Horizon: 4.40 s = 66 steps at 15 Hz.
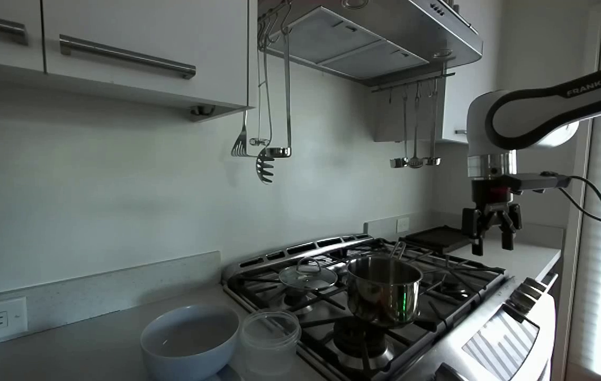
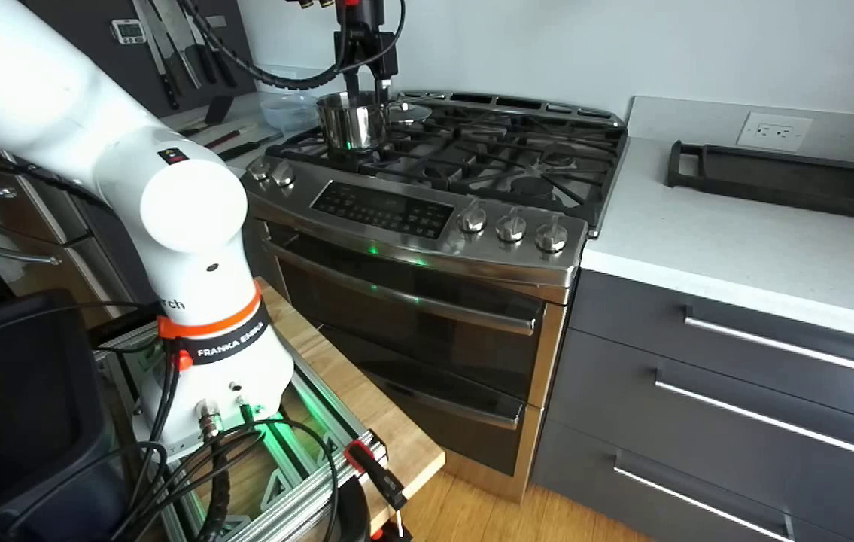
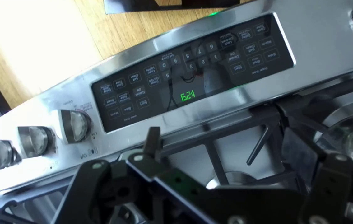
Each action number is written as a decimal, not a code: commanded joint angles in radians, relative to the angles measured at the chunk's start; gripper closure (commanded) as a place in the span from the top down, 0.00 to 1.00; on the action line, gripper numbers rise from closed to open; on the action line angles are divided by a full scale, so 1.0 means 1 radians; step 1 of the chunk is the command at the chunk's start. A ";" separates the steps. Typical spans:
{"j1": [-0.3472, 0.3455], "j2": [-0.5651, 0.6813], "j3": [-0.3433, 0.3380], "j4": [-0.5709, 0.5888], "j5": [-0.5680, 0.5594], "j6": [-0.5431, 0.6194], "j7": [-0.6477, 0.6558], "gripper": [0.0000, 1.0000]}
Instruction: Put the lid on the pot
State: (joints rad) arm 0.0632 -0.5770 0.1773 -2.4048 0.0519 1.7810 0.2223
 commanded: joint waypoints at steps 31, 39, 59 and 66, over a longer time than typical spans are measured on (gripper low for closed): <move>0.161 0.728 0.027 0.547 0.199 0.669 -0.870 1.00; 0.102 0.954 0.150 0.707 0.335 0.767 -1.013 1.00; 0.049 1.105 0.231 0.812 0.312 0.699 -1.026 0.08; 0.042 1.108 0.236 0.829 0.309 0.695 -1.051 0.04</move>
State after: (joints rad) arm 0.1262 0.5184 0.3969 -1.5990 0.3621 2.5049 -0.7941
